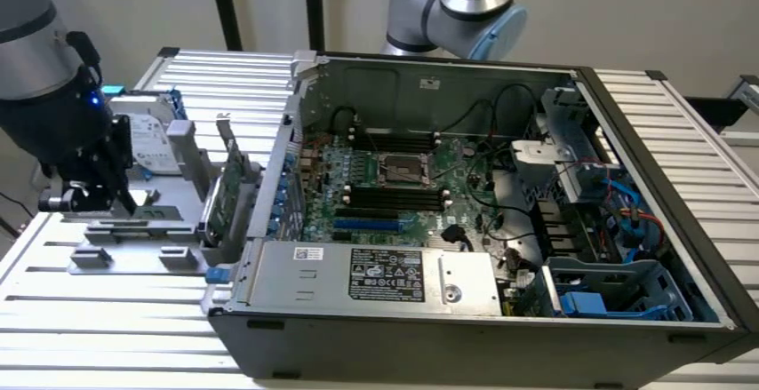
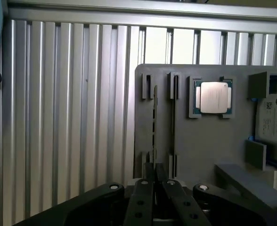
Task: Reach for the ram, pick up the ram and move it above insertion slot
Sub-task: 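Pick up the ram and move it above insertion slot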
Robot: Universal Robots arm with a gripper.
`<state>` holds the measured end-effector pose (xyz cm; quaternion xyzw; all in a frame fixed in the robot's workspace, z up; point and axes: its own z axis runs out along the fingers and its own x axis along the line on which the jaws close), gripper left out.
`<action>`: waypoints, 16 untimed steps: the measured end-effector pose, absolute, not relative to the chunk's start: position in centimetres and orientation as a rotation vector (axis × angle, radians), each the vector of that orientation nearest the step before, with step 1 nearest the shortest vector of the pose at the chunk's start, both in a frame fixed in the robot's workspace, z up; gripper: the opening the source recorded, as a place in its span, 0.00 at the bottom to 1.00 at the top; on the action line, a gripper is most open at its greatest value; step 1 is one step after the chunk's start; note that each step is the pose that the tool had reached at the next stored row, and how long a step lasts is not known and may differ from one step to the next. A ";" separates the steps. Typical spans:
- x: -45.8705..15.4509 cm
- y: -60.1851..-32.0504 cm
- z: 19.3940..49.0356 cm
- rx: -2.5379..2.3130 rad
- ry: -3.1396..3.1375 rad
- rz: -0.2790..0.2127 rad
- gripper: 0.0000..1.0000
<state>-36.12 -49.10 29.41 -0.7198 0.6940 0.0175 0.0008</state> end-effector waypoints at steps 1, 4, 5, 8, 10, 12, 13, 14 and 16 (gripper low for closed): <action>-35.8 -49.1 29.9 -2.260 2.179 0.055 0.13; -34.8 -49.1 31.2 -2.260 2.179 0.055 0.13; -34.4 -49.1 31.7 -2.260 2.179 0.056 0.13; -33.3 -49.1 33.0 -2.261 2.179 0.056 0.13; -32.5 -49.1 33.9 -2.261 2.179 0.057 0.13; -31.7 -49.1 34.9 -2.261 2.179 0.058 0.13; -31.3 -49.1 35.3 -2.261 2.179 0.058 0.13; -31.0 -49.1 35.8 -2.261 2.179 0.058 0.13; -30.2 -49.1 36.7 -2.261 2.179 0.059 0.13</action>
